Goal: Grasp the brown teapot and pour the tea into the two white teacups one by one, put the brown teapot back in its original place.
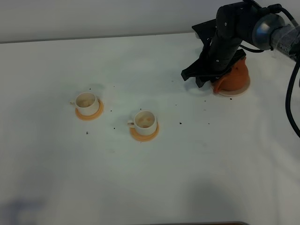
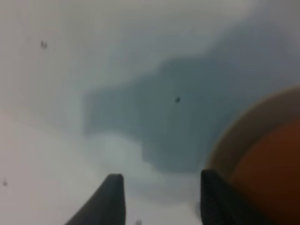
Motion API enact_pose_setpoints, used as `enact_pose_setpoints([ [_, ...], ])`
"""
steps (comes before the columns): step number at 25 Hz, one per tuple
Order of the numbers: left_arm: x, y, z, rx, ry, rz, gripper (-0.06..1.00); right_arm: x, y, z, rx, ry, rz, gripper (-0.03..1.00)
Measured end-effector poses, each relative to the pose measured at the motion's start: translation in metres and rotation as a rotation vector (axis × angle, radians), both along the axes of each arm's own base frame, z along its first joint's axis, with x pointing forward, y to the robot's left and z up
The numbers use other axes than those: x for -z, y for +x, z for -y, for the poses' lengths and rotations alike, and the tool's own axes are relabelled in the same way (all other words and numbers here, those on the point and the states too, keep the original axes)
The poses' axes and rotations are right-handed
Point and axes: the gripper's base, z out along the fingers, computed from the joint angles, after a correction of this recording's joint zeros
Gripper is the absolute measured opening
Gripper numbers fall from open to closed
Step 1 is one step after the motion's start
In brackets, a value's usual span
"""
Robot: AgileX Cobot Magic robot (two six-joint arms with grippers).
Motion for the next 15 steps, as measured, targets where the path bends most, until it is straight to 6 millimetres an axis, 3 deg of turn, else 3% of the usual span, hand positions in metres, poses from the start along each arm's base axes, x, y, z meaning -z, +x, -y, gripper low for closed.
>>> enact_pose_setpoints([
  [15, 0.000, 0.000, 0.000, 0.000, 0.000, 0.000, 0.55, 0.004, -0.013, 0.010, -0.045, -0.117, -0.135, 0.36],
])
